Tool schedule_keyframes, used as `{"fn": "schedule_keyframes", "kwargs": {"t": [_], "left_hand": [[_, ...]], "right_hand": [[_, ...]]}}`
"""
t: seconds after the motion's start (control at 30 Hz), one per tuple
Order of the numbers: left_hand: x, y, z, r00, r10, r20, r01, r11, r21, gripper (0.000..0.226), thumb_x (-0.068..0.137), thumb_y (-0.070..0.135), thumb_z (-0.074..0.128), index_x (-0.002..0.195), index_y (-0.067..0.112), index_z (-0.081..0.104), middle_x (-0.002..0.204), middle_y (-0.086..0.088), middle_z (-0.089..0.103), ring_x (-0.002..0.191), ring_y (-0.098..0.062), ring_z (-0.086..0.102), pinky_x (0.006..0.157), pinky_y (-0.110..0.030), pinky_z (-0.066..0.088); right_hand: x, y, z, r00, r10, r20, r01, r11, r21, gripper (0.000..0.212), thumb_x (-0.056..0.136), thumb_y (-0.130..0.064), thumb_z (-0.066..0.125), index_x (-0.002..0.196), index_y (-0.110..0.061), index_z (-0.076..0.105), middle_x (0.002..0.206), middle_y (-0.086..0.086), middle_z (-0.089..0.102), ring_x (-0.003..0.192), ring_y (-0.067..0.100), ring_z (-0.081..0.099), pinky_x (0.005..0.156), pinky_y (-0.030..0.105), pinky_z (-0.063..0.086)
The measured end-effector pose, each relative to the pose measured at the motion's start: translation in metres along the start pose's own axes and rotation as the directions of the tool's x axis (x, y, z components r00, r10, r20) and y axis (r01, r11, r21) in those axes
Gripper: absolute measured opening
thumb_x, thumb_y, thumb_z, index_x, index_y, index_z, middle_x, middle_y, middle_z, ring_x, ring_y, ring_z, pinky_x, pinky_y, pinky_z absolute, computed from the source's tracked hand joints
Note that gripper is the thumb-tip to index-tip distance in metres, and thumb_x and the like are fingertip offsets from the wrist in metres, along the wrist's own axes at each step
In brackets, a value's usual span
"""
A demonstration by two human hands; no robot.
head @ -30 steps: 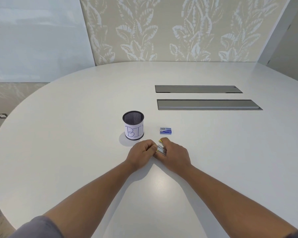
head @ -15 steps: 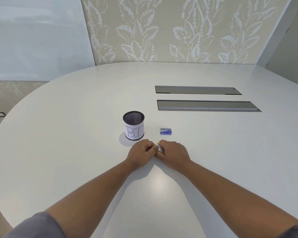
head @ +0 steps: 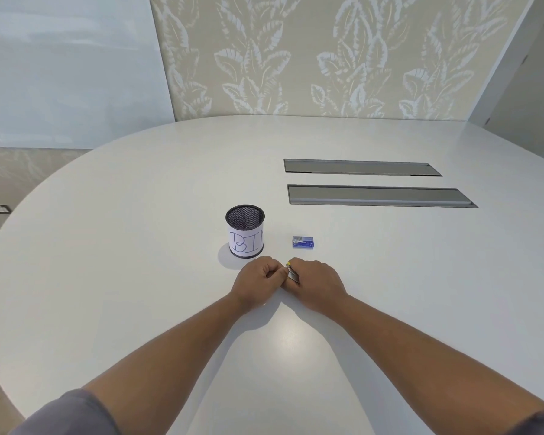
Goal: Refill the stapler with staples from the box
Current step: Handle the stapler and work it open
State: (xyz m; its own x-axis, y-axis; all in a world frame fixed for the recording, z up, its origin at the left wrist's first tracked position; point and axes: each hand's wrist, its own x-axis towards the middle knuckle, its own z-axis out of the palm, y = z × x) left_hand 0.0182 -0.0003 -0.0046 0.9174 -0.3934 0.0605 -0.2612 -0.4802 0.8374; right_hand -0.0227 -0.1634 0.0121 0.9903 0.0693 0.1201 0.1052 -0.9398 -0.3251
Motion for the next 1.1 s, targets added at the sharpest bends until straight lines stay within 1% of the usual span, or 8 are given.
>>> {"fn": "schedule_keyframes", "kwargs": {"t": [0.17,0.3,0.4,0.6,0.7,0.8,0.93,1.1], "left_hand": [[-0.0011,0.0012,-0.0003,1.0,-0.007,0.004,0.007,1.0,0.013,0.036,0.086,0.043,0.05,0.077,0.014,0.069,0.084,-0.002,0.065,0.085,-0.02,0.061,0.082,-0.041,0.049],[-0.0016,0.0014,-0.0003,1.0,-0.01,-0.004,0.01,1.0,0.016,0.036,0.086,0.042,0.05,0.078,0.013,0.068,0.085,-0.002,0.066,0.086,-0.021,0.061,0.082,-0.042,0.049],[-0.001,0.0008,-0.0003,1.0,-0.001,-0.011,0.001,1.0,0.018,0.034,0.09,0.038,0.052,0.078,0.011,0.068,0.085,-0.004,0.066,0.085,-0.022,0.061,0.081,-0.043,0.049],[-0.0018,-0.0003,0.0002,1.0,-0.003,-0.011,0.003,1.0,0.012,0.029,0.093,0.034,0.053,0.077,0.015,0.068,0.084,0.0,0.067,0.084,-0.02,0.061,0.079,-0.04,0.05],[-0.002,0.0004,-0.0002,1.0,-0.014,-0.005,0.013,1.0,-0.006,0.028,0.094,0.031,0.054,0.074,0.016,0.067,0.08,0.004,0.065,0.08,-0.015,0.059,0.077,-0.037,0.048],[-0.0031,0.0038,-0.0008,1.0,-0.026,-0.003,0.026,0.999,-0.035,0.029,0.092,0.032,0.052,0.072,0.015,0.064,0.078,0.006,0.062,0.076,-0.011,0.055,0.076,-0.035,0.045],[-0.0029,0.0031,-0.0008,1.0,-0.021,-0.007,0.02,0.999,-0.03,0.032,0.085,0.038,0.048,0.073,0.013,0.064,0.083,0.0,0.066,0.084,-0.019,0.06,0.08,-0.04,0.047],[-0.0018,0.0025,-0.0001,1.0,-0.015,0.0,0.015,0.999,-0.034,0.031,0.085,0.038,0.048,0.07,0.017,0.065,0.08,0.003,0.066,0.082,-0.016,0.058,0.079,-0.038,0.046]], "right_hand": [[0.0,0.0005,0.0007,1.0,-0.022,0.008,0.023,1.0,-0.005,0.038,0.098,-0.049,0.046,0.079,-0.017,0.038,0.068,-0.002,0.051,0.066,0.029,0.047,0.059,0.036,0.035],[0.0002,0.0018,0.0017,1.0,0.005,-0.002,-0.005,0.999,0.047,0.034,0.093,-0.051,0.05,0.08,-0.021,0.04,0.066,-0.004,0.051,0.065,0.027,0.049,0.06,0.037,0.041],[0.0014,0.0019,0.0005,0.999,0.038,-0.015,-0.037,0.996,0.087,0.031,0.09,-0.052,0.053,0.082,-0.025,0.04,0.064,-0.006,0.049,0.065,0.025,0.048,0.057,0.033,0.035],[0.0003,0.0012,0.0009,0.998,0.063,-0.027,-0.059,0.99,0.128,0.03,0.088,-0.051,0.056,0.08,-0.027,0.041,0.059,-0.008,0.045,0.064,0.024,0.046,0.056,0.031,0.033],[0.0005,0.0013,0.0001,0.996,0.082,-0.033,-0.076,0.986,0.148,0.037,0.085,-0.052,0.058,0.07,-0.028,0.035,0.057,-0.008,0.042,0.062,0.022,0.044,0.052,0.03,0.031],[0.0007,0.0015,0.0012,0.995,0.098,-0.027,-0.093,0.985,0.146,0.039,0.085,-0.054,0.059,0.07,-0.026,0.037,0.06,-0.007,0.047,0.062,0.022,0.049,0.055,0.032,0.035],[0.0016,0.0031,0.0038,0.999,0.045,0.001,-0.045,0.995,0.091,0.041,0.092,-0.055,0.052,0.075,-0.019,0.041,0.061,-0.004,0.047,0.063,0.025,0.05,0.057,0.035,0.036],[0.0015,0.0032,0.0031,0.999,0.025,0.019,-0.027,0.997,0.069,0.04,0.094,-0.054,0.05,0.077,-0.018,0.042,0.065,-0.004,0.051,0.067,0.026,0.052,0.062,0.038,0.043]]}}
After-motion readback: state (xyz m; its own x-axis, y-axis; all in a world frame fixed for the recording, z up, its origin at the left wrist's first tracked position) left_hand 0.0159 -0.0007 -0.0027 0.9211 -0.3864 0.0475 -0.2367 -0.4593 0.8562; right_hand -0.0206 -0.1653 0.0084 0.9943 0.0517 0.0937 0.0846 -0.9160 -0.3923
